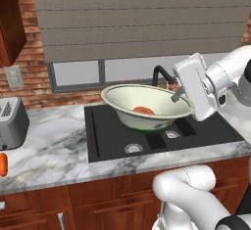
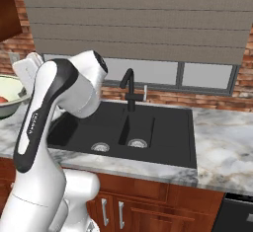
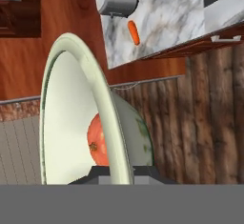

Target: Pick the squash from the sink and place it in the bowl. Then pick the bowl and place it in the microwave. Then close the microwave door and press the start button.

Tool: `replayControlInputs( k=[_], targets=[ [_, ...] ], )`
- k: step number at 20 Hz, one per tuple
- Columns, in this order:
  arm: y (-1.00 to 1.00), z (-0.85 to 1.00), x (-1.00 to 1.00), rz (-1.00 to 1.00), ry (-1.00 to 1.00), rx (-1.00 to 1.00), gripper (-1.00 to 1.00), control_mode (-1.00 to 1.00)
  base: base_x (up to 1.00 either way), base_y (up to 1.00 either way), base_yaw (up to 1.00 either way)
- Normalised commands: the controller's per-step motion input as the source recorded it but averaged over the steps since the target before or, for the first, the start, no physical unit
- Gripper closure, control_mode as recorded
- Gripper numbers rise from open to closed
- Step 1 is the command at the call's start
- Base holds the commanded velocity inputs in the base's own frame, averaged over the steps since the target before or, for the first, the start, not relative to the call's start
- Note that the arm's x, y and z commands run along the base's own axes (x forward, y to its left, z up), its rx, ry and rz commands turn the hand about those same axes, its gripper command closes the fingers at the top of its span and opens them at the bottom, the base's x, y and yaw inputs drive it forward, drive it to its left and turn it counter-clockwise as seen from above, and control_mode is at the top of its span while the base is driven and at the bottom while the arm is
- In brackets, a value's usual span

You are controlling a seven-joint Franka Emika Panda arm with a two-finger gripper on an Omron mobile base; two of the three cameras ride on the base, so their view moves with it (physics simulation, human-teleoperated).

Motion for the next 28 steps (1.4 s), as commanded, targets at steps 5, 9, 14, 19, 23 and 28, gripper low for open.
replayControlInputs(
  k=[5,9,14,19,23,28],
  targets=[
    [-0.71,0.36,-0.41,-0.04,0.0,-0.02,1.0,-1.0,0.0,0.0,0.0],
    [-0.17,0.0,-0.02,0.0,0.02,0.0,1.0,-1.0,0.0,0.0,0.0],
    [0.0,0.0,0.03,0.0,0.11,-0.01,1.0,-1.0,0.0,0.0,0.0],
    [0.0,0.0,0.0,0.0,0.03,0.0,1.0,1.0,-0.19,-0.01,0.0],
    [0.0,0.0,0.0,0.0,0.0,0.0,1.0,1.0,-1.0,-0.26,-0.09],
    [0.0,0.0,0.0,0.0,0.0,0.0,1.0,1.0,-0.87,-0.52,-0.26]
  ],
)
